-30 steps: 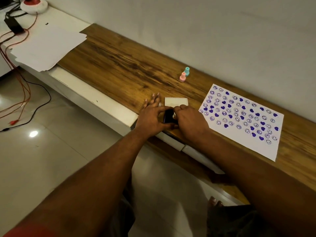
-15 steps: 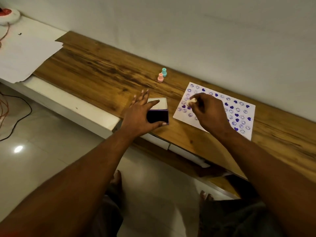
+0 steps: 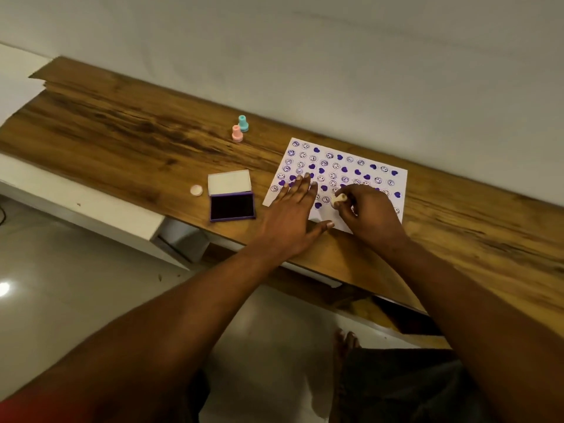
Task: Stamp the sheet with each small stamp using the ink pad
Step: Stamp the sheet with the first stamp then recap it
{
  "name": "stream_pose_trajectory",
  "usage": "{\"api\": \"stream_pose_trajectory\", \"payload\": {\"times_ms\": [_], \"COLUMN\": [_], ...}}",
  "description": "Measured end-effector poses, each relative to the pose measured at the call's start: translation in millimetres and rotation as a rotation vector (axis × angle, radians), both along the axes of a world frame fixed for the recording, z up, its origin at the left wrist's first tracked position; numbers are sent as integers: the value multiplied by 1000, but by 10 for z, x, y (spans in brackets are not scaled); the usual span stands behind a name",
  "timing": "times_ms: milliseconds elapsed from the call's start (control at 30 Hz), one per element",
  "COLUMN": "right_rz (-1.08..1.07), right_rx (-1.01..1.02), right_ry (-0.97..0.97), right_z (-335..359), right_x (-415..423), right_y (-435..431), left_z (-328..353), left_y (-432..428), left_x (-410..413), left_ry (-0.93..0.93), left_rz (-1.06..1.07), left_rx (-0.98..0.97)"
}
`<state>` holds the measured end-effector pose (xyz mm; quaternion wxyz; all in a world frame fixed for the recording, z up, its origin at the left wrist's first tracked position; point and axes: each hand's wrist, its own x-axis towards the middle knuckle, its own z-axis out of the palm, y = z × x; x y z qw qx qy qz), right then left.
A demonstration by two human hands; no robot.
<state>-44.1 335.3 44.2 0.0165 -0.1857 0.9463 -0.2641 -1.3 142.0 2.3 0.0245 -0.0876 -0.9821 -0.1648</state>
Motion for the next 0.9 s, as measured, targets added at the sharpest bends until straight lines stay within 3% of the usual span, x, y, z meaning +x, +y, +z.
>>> {"api": "stream_pose_trajectory", "payload": {"times_ms": [500, 700, 767, 833, 900], "right_rz": [63, -29, 4, 34, 30], "right_rx": [82, -211, -159, 65, 144], "right_ry": [-26, 449, 349, 81, -58], "right_z": [-66, 446, 323, 24, -161], "right_x": [-51, -163, -111, 26, 98], "right_y": [-45, -177, -178, -166, -143], "left_z": [-219, -250, -262, -274, -283], "left_y": [71, 83, 79, 70, 62], "left_x": [-125, -154, -158, -155, -151], "left_ry": [-30, -22, -13, -9, -5], "left_rz": [29, 68, 64, 43, 36], "left_rx": [38, 53, 57, 66, 77]}}
